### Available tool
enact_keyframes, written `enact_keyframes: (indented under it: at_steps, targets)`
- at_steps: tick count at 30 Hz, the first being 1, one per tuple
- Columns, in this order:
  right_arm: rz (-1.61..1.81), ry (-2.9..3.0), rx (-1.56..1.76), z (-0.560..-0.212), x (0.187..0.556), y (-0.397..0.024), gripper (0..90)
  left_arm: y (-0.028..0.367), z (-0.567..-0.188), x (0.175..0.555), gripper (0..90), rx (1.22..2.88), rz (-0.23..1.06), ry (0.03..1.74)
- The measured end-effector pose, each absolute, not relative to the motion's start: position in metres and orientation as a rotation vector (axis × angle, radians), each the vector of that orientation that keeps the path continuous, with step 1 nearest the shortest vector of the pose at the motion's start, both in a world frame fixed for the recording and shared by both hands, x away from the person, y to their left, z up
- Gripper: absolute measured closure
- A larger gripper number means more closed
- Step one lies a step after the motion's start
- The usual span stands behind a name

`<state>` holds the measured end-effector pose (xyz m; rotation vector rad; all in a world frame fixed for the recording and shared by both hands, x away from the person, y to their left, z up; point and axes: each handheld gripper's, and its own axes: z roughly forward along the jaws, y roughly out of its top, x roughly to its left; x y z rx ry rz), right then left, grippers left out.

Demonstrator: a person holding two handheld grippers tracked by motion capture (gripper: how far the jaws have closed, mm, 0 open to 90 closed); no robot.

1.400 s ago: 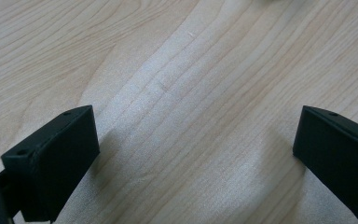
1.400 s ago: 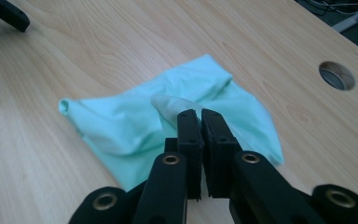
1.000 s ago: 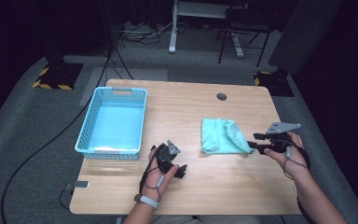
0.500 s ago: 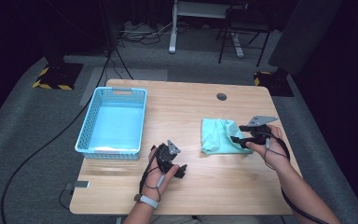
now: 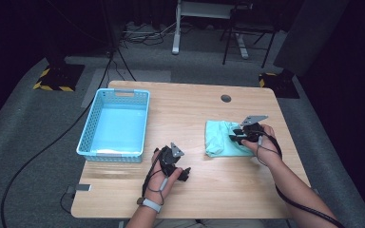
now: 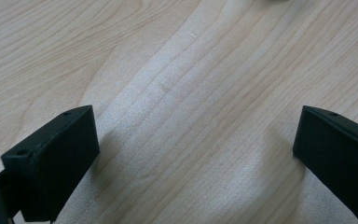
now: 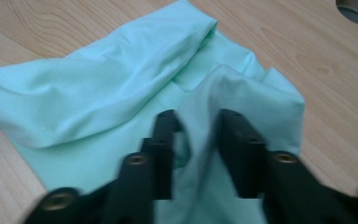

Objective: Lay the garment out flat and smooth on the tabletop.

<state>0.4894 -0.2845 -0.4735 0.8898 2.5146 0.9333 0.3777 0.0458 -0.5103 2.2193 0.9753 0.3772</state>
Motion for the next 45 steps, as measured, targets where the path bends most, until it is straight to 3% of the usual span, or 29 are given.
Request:
enact_keyframes:
  at_steps: [1, 3, 14, 15, 16, 18, 21, 24, 29, 45]
  targets:
    - [0.937, 2.522, 0.898, -0.473, 0.490, -0.287, 78.9, 0.046, -0.510, 0.378, 0.0, 2.219, 0.378, 0.975]
    - [0.942, 2.516, 0.898, -0.468, 0.489, -0.291, 83.5, 0.046, -0.510, 0.378, 0.0, 2.220, 0.378, 0.974]
    - [0.993, 2.429, 0.937, -0.444, 0.490, -0.328, 80.2, 0.045, -0.510, 0.378, 0.1, 2.218, 0.376, 0.980]
    - [1.000, 2.366, 1.004, -0.444, 0.496, -0.347, 74.1, 0.045, -0.510, 0.378, 0.1, 2.216, 0.376, 0.981]
    - [1.000, 2.366, 1.004, -0.444, 0.496, -0.347, 74.1, 0.045, -0.510, 0.378, 0.1, 2.215, 0.376, 0.982]
    - [0.942, 2.215, 1.095, -0.441, 0.500, -0.376, 56.9, 0.045, -0.510, 0.378, 0.1, 2.217, 0.377, 0.982]
    - [1.029, 2.169, 1.144, -0.437, 0.494, -0.385, 49.2, 0.045, -0.510, 0.377, 0.1, 2.217, 0.377, 0.983]
    - [1.033, 2.176, 1.113, -0.435, 0.482, -0.389, 46.4, 0.045, -0.510, 0.377, 0.5, 2.215, 0.386, 0.980]
    - [1.046, 2.205, 1.108, -0.439, 0.463, -0.396, 44.8, 0.044, -0.508, 0.377, 10.6, 2.193, 0.409, 0.967]
    - [1.054, 2.228, 1.200, -0.474, 0.426, -0.427, 31.8, 0.017, -0.482, 0.383, 11.4, 2.183, 0.446, 0.902]
